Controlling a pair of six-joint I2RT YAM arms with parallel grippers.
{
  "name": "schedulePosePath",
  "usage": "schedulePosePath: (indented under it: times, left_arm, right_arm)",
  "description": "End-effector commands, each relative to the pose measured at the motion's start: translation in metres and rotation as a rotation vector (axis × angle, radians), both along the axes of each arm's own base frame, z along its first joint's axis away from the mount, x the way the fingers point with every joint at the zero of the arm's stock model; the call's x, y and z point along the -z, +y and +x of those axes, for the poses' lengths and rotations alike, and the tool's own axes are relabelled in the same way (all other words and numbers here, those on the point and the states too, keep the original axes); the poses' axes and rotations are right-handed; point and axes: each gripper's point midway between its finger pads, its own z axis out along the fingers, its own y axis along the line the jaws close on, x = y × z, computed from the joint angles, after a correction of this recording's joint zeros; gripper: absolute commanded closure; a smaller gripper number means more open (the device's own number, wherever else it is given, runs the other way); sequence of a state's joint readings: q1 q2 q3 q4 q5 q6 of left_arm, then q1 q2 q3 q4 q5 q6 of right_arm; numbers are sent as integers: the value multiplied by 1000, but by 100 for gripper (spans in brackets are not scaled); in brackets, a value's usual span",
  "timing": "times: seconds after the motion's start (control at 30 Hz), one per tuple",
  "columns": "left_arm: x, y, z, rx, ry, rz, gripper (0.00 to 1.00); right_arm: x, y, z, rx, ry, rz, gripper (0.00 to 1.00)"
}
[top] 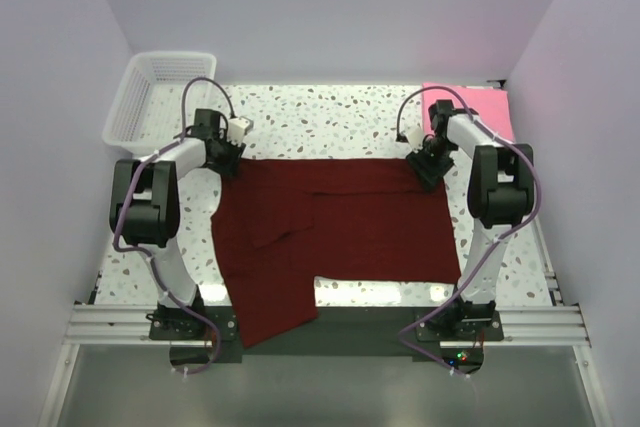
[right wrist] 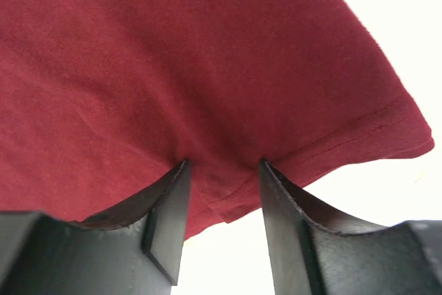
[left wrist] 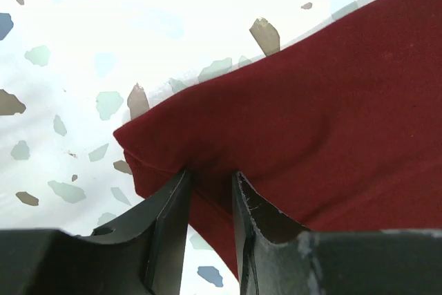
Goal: Fold and stack the t-shirts
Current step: Fold the tshirt
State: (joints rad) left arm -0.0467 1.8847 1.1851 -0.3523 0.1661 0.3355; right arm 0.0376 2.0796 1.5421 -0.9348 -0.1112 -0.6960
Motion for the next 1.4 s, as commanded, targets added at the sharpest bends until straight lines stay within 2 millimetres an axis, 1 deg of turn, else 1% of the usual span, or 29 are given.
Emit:
schedulePosePath:
  times: [0.0, 0.03, 0.17, 0.2, 0.27, 0.3, 0.33, 0.4, 0.43, 0.5, 0.6, 0.67, 0.7, 0.73, 0.8, 0.83, 0.87, 0.9, 0.93, 0.97, 1.0, 1.03, 1.07, 1.1, 1.13, 1.17, 1.23, 1.27, 1.37]
  left_arm:
    - [17, 8, -7, -2, 36, 35, 65]
    - [24, 9, -7, -5, 54, 39, 65]
    - [24, 14, 11, -7, 45, 49, 65]
    - [18, 15, 22, -7, 27, 54, 65]
    - [24, 18, 32, -6, 39, 67, 65]
    - [17, 17, 45, -6, 20, 66, 65]
    - [24, 17, 49, -3, 31, 65, 65]
    - [16, 15, 67, 3, 8, 55, 65]
    - [20, 11, 71, 13, 16, 38, 64]
    - [6, 4, 84, 33, -16, 1, 63]
    - [-22, -13, 91, 100, -72, -74, 61]
    - [-59, -30, 89, 167, -132, -149, 58]
    - [-70, -36, 80, 194, -129, -177, 57]
    - [-101, -46, 73, 262, -183, -216, 55]
    - [-117, -54, 48, 322, -173, -247, 50]
    - [-144, -59, 35, 388, -230, -254, 48]
    - [-149, -61, 24, 419, -235, -258, 46]
    - [-140, -62, -2, 442, -175, -270, 45]
    - [-155, -64, -18, 522, -213, -255, 45]
    - [-155, -65, -33, 560, -200, -251, 40]
    - [-149, -63, -63, 618, -166, -239, 40]
    - [-145, -63, -78, 655, -155, -231, 40]
    - [-127, -61, -104, 673, -85, -238, 40]
    - [-132, -59, -116, 714, -120, -206, 40]
    - [-127, -56, -127, 731, -110, -187, 39]
    - [-112, -54, -146, 743, -67, -191, 39]
    - [-110, -50, -160, 774, -83, -144, 39]
    - [-100, -49, -171, 776, -58, -141, 39]
    - [-95, -48, -184, 786, -59, -129, 39]
  right_arm:
    - [12, -10, -7, 14, 16, -42, 49]
    - [12, -9, -5, 18, 11, -37, 49]
    - [14, -9, 5, 42, 2, -38, 48]
    - [17, -9, 7, 45, 2, -41, 48]
    - [16, -10, 17, 55, -25, -46, 47]
    - [16, -10, 20, 62, -29, -47, 47]
    - [16, -9, 28, 66, -41, -44, 47]
    - [15, -6, 34, 84, -49, -31, 46]
    - [13, -5, 42, 88, -67, -29, 46]
    - [7, -5, 52, 104, -95, -22, 45]
    - [-15, 4, 62, 100, -119, 20, 43]
    - [-39, 10, 58, 86, -121, 57, 43]
    - [-49, 13, 54, 73, -116, 78, 41]
    - [-58, 17, 44, 63, -99, 99, 35]
    - [-91, 22, 32, 24, -143, 131, 32]
    - [-96, 23, 15, 7, -115, 141, 30]
    - [-103, 25, 6, -18, -119, 156, 29]
    - [-122, 25, -6, -39, -154, 162, 28]
    - [-116, 26, -29, -56, -95, 165, 27]
    - [-118, 25, -41, -92, -86, 161, 24]
    - [-130, 25, -55, -119, -108, 160, 23]
    - [-120, 24, -80, -139, -36, 158, 22]
    - [-119, 21, -93, -173, -31, 141, 22]
    - [-126, 21, -106, -196, -51, 131, 22]
    - [-113, 18, -128, -220, -6, 121, 22]
    - [-109, 17, -139, -240, 6, 106, 22]
    - [-96, 7, -166, -294, 8, 31, 24]
    - [-91, 4, -175, -313, 7, 12, 25]
    - [-77, -5, -197, -363, -18, -61, 36]
